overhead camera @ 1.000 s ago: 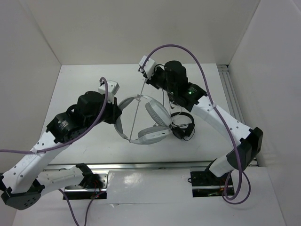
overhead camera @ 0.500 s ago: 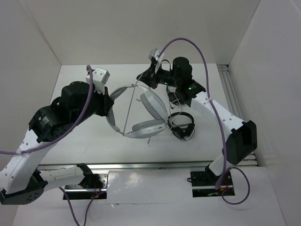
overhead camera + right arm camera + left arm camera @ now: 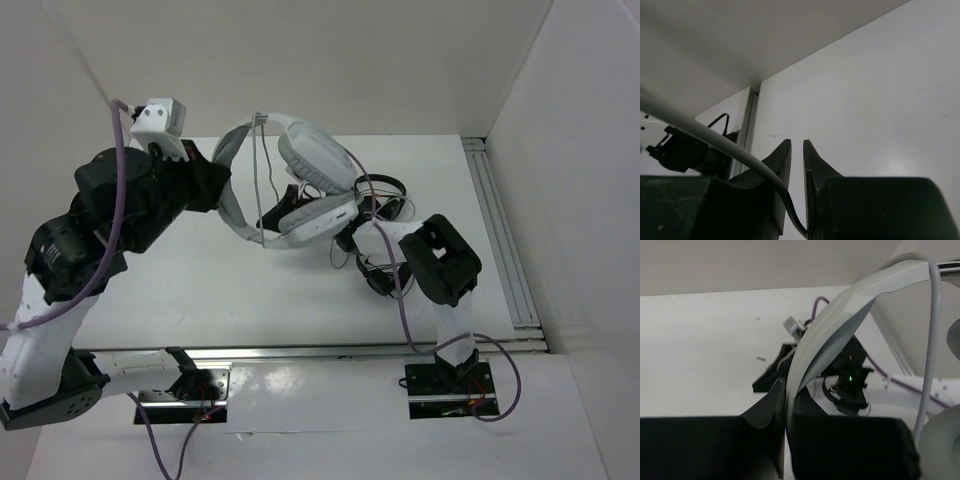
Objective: Wrap the headphones
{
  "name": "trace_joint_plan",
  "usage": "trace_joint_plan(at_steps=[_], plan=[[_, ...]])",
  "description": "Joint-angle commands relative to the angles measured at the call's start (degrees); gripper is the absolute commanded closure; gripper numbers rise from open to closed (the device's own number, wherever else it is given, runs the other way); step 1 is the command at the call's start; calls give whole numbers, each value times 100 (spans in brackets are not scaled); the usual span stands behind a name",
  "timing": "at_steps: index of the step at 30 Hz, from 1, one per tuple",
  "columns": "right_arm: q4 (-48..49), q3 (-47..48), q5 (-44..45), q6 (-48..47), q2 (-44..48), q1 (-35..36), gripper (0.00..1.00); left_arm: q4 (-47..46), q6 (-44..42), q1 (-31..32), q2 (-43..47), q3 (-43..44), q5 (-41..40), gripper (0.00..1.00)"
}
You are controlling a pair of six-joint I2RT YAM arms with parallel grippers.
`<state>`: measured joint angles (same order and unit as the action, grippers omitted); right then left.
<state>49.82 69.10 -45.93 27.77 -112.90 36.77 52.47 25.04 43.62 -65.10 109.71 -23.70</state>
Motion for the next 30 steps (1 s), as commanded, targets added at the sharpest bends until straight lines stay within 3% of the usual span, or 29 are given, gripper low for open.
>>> trace_joint_plan(at_steps=[1,4,8,11,15,17,18,21,24,27,30], plan=[[1617,-405,22,677,-48,320,78,-598,546,-195,-441,480,-1029,100],[1899,-1108,198,554,83,558,93,-413,467,-923,-1135,1024,-1006,100],[2426,-2109,260,554,680,822,98,-290,616,-2171,-1926,1613,-241,100],[1885,-2761,532,11,1652,1251,98,-114,765,-2857,-2409,1676,-118,100],[-400,-2832,972,-1079,2833,1981,99,-35,994,-3166,-2543,1072,-388,100],[-1173,-2464,902,-1553,3289,2254,99,-140,1056,-3166,-2543,633,-608,100],[-2247,-2280,902,-1790,3431,2333,99,-140,1056,-3088,-2490,239,-957,100],[-4427,-1349,1655,-2854,3845,2694,99,-53,977,-2903,-2490,-439,-1678,100],[-5655,-514,2332,-3592,3978,2808,99,141,1013,-2771,-2490,-1036,-1866,100],[-7637,435,3745,-4208,3882,2958,99,2,749,-2710,-2288,-1678,-1596,100],[-8732,1498,5520,-4412,3409,3116,100,0,635,-2709,-2113,-2040,-1409,100]])
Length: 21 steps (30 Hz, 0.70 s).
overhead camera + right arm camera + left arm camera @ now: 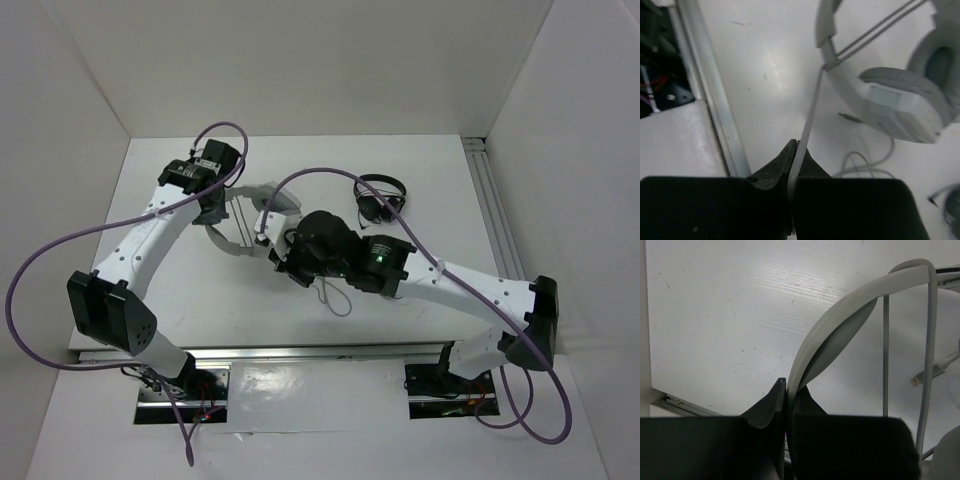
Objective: Wrap the headphones
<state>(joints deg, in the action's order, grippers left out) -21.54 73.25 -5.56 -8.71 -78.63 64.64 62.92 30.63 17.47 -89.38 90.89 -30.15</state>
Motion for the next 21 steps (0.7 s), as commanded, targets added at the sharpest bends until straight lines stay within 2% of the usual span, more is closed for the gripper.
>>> trace_joint_plan(at_steps=[1,2,3,4,5,7,8,11,13,14,15,18,21], plan=[[-2034,1477,2019,-764,-134,399,100,-1044,74,-95,316,-342,-816,100],[-2169,1603,3129,-764,-222,478,100,-1044,74,-34,386,-431,-817,100],[-2170,1604,3767,-764,-284,653,100,-1044,22,-34,439,-502,-817,100],[-1709,1500,5052,-1034,-284,759,100,-1105,-170,36,439,-633,-599,100],[-1287,1334,5613,-1280,-284,856,100,-1106,-172,132,518,-712,-501,100],[2,825,6459,-2113,-40,980,97,-1228,-364,308,789,-1071,-282,100],[1550,283,6871,-3127,49,980,94,-1299,-426,518,913,-1213,-281,100],[3493,-179,6859,-3997,321,831,85,-1580,-427,792,1386,-1826,-281,100],[3281,39,6376,-3509,383,508,85,-1851,-505,793,1598,-2144,-88,100],[2713,179,6122,-3228,384,401,85,-1914,-506,853,1687,-2381,43,100],[2577,372,5659,-2816,384,261,85,-1915,-506,924,1861,-2470,97,100],[2672,313,5278,-2653,384,-118,85,-1967,-654,1213,2195,-2612,220,100],[2900,251,5101,-2601,305,-618,75,-1967,-777,1573,2460,-2717,378,100]])
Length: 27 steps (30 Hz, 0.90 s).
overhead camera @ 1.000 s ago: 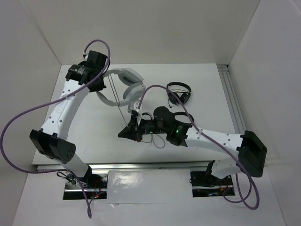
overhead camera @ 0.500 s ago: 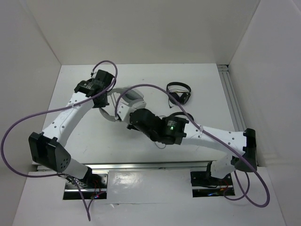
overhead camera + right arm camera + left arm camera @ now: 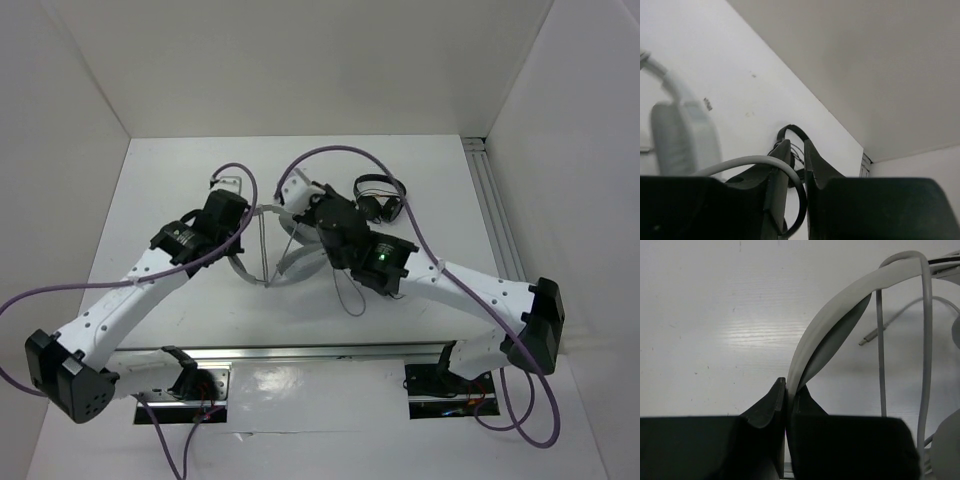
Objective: Wrap the headphones
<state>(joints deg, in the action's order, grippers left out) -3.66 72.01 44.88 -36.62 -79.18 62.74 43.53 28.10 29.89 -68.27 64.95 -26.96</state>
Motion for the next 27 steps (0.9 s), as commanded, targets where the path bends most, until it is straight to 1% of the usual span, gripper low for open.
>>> trace_joint_plan(at_steps=[1,2,3,4,5,7,9,10,12,14,16,17,18,19,20,21,23,24,25,26,27], plan=[[1113,375,-118,269,359,-577,75,-29,-525,420,436,-123,59,100],[1061,489,-277,348,298,-883,75,32,-577,491,611,-184,59,100],[886,568,-478,453,245,-1052,74,33,-577,561,691,-263,199,100],[832,708,-881,637,245,-1210,74,33,-638,701,771,-263,261,100],[832,770,-1007,700,193,-1446,74,-19,-691,755,841,-359,322,100],[771,937,-1401,761,139,-1606,74,-20,-692,956,947,-413,323,100],[770,1016,-1692,893,8,-1817,80,51,-639,1106,1034,-474,323,100],[657,1095,-2024,946,8,-1870,91,51,-639,1246,1139,-474,401,100],[587,1148,-2307,1130,-194,-1984,99,51,-639,1387,1254,-396,402,100],[472,1149,-2693,1375,-273,-2073,100,51,-639,1511,1368,-317,402,100],[472,1000,-2914,1534,-274,-2134,99,382,-586,1573,1369,-37,402,100],[358,869,-3307,1657,-274,-2134,93,532,-525,1573,1282,104,402,100],[357,772,-3537,1719,-222,-2134,74,673,-429,1573,1151,262,402,100],[357,614,-3731,1789,-56,-2282,65,866,-376,1573,1149,542,350,100],[479,291,-3915,1877,42,-2371,59,937,-323,1573,1088,693,349,100],[550,140,-4396,2139,243,-2694,48,1008,-218,1573,1088,999,349,100],[630,-63,-5021,2465,385,-3169,41,1331,-68,1573,1009,1352,174,100],[525,-64,-5947,2789,385,-3433,39,1473,150,1573,904,1528,78,100],[455,-64,-6609,2940,455,-4070,34,1631,274,1520,764,1886,-27,100],[393,-64,-7337,3063,456,-4381,33,1754,336,1520,710,2029,-107,100],[488,-203,-8145,3343,456,-4576,33,1808,337,1381,710,2152,-108,100]])
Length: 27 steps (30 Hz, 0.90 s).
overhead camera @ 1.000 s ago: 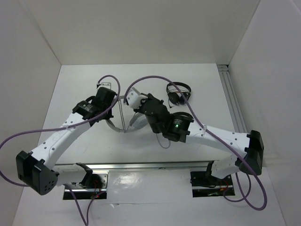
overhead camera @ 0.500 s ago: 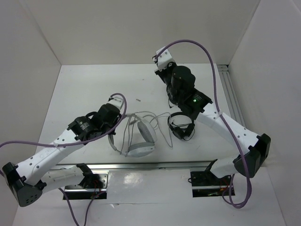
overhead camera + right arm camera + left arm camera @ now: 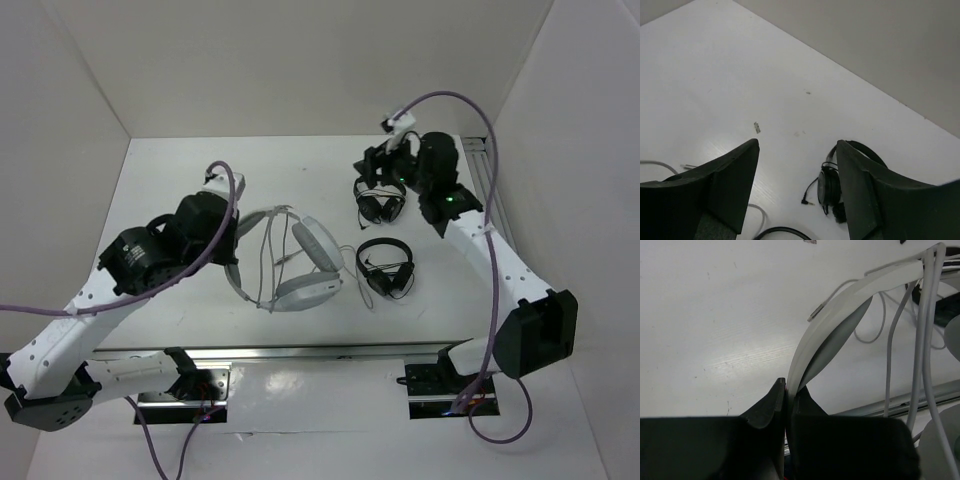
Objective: Wrap the headphones
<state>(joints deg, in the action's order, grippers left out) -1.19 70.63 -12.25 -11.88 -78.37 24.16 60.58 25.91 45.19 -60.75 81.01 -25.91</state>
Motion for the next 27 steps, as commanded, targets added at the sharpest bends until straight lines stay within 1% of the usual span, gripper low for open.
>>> trace_joint_plan(at_steps=[1,2,3,5,6,7,8,9,10,11,12,13,14,15,16,18,24,25,26,27], plan=[[338,-163,-2631,967,523,-903,29,156,555,-203,-120,669,-213,100],[504,-259,-2886,1046,524,-965,26,156,555,-203,-121,888,-21,100],[506,-260,-3454,1230,524,-1053,26,156,555,-282,-182,1003,59,100],[506,-260,-4010,1398,235,-1273,22,156,555,-283,-235,1353,252,100],[575,-365,-4492,1608,139,-1274,19,156,555,-335,-314,1469,253,100],[681,-435,-4731,1723,-36,-1274,19,156,555,-335,-315,1592,332,100],[830,-523,-4951,1846,-108,-1187,16,156,555,-335,-410,1837,393,100],[1179,-750,-5102,2039,-169,-1064,13,226,608,-388,-411,1944,394,100],[1330,-874,-5103,2101,-170,-915,12,227,608,-388,-507,2058,394,100],[1506,-1015,-4981,2154,-222,-531,12,227,669,-388,-595,2250,446,100],[1621,-1208,-4806,2103,-284,-327,12,227,670,-388,-596,2331,447,100],[1622,-1270,-4404,1998,-284,-150,12,227,722,-388,-657,2418,499,100],[1700,-1349,-4304,1997,-467,86,12,227,722,-388,-718,2489,499,100],[2014,-1411,-4303,1997,-556,149,12,227,722,-388,-719,2620,586,100],[2183,-1473,-4303,2197,-652,211,12,227,722,-388,-719,2674,657,100],[2456,-1535,-4198,2251,-934,387,12,227,784,-441,-789,2761,710,100],[3045,-1482,-3679,2366,-1750,818,12,156,889,-555,-851,2938,921,100],[3298,-1430,-3679,2479,-1874,818,13,156,889,-555,-903,3068,921,100],[3405,-1429,-3679,2628,-1988,818,18,156,968,-607,-903,3070,921,100],[3519,-1429,-3679,2708,-2094,818,20,156,968,-608,-903,3157,834,100]])
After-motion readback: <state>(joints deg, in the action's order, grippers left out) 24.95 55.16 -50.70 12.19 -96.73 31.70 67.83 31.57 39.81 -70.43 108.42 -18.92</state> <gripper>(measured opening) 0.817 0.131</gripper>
